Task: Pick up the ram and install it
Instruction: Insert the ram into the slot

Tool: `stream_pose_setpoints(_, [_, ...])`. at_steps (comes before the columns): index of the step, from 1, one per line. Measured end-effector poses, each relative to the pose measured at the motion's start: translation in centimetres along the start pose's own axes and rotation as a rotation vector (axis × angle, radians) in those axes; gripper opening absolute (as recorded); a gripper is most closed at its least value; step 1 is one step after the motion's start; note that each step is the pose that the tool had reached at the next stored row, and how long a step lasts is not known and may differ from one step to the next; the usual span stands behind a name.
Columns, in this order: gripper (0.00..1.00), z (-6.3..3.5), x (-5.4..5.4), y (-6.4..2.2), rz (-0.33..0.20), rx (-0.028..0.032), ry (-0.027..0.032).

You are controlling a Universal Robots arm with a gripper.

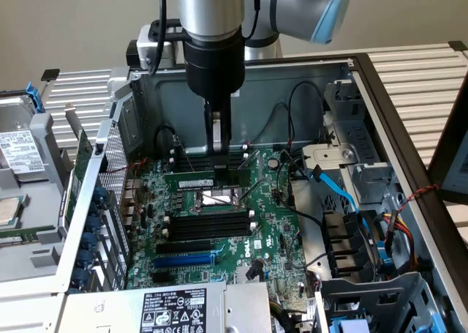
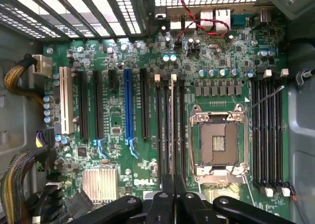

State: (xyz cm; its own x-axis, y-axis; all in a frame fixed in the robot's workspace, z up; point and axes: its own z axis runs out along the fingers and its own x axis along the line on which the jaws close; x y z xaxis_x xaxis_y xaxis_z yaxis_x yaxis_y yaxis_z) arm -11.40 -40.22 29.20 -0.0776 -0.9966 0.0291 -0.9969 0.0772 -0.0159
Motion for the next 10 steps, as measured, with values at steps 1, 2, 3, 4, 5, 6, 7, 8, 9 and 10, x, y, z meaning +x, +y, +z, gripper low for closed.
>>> stream_pose_setpoints(1, [0.12,0.65,0.0,0.01,-0.001,0.0000,0.0000])
stream_pose_setpoints(2, [0.12,1.02,0.0,0.03,-0.015,0.0003,-0.0001])
stream_pose_setpoints(3, [0.12,1.25,0.0,0.06,-0.044,0.0012,-0.0006])
stream_pose_setpoints(4, [0.12,1.35,0.0,0.06,-0.046,0.0012,-0.0006])
stream_pose_setpoints(5, [0.12,1.53,0.0,0.08,-0.046,0.0013,-0.0007])
stream_pose_setpoints(6, [0.12,1.71,0.0,0.09,-0.046,0.0014,-0.0007])
stream_pose_setpoints(7, [0.12,1.87,0.0,0.09,-0.046,0.0014,-0.0006])
stream_pose_setpoints(8, [0.12,2.00,0.0,0.09,-0.046,0.0015,-0.0007])
stream_pose_setpoints(9, [0.12,2.08,-0.1,0.09,-0.046,0.0014,-0.0006])
stream_pose_setpoints(10, [0.12,2.11,-0.1,0.10,-0.045,0.0013,-0.0005])
